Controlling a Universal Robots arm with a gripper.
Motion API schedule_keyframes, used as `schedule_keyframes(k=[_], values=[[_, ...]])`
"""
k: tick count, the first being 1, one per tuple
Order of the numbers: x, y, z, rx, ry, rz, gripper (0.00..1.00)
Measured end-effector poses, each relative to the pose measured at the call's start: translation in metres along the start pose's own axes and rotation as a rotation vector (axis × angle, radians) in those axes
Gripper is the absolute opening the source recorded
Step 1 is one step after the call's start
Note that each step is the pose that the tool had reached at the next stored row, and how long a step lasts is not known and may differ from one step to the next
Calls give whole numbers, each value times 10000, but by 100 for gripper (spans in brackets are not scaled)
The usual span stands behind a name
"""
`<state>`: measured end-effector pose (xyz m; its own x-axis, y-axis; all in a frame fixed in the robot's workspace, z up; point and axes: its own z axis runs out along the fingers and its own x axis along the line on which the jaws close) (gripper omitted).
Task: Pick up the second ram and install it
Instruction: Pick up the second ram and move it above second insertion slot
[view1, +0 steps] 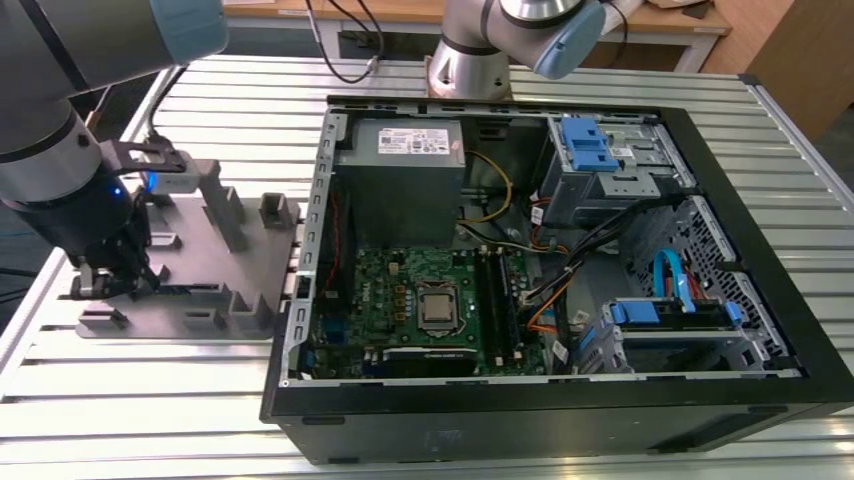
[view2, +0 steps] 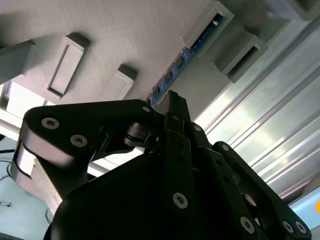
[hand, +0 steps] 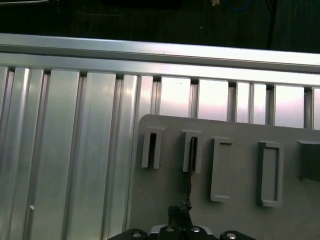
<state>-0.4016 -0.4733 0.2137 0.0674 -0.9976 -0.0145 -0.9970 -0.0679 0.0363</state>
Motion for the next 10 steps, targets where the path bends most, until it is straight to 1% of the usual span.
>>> schedule_keyframes(k=[7,10], values=[[0,0,0,-9,24,-673,11],[0,0,1,-10,26,-715,11]])
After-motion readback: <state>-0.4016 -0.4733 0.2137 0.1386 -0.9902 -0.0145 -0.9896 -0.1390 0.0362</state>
